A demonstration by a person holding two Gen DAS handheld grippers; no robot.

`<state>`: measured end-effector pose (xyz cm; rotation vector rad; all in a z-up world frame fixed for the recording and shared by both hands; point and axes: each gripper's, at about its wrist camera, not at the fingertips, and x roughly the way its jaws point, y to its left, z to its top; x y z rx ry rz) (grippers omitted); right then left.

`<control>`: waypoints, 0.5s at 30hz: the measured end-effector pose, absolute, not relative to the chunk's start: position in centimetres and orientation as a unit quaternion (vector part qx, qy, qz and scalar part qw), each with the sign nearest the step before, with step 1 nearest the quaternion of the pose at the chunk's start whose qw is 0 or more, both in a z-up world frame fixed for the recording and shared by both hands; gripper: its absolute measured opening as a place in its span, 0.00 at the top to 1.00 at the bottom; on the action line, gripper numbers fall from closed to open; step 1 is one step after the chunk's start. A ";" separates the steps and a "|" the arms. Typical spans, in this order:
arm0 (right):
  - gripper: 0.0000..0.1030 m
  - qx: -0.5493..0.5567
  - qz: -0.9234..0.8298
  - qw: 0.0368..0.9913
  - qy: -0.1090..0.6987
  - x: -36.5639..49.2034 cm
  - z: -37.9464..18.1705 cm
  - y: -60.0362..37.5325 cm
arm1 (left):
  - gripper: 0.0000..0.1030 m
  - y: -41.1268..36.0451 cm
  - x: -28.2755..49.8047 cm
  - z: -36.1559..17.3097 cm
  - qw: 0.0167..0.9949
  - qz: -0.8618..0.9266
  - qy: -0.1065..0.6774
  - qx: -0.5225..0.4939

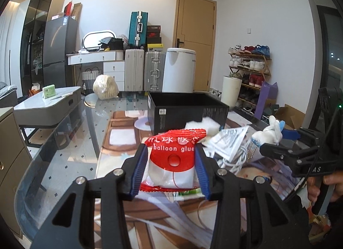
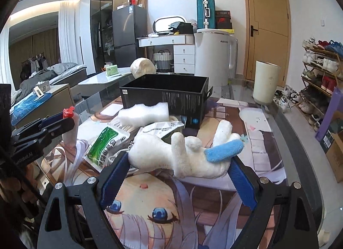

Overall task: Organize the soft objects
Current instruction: 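Close left tool on the balloon glue package while right tool grasps the plush bunny, then carry both items into the black box and open both tools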

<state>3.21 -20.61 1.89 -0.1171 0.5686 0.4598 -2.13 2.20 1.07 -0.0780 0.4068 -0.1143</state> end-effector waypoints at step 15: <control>0.12 -0.066 0.235 0.937 0.248 3.8 4.1 -20.3 | 0.58 1.1 0.4 3.6 0.982 -0.047 0.180 -0.027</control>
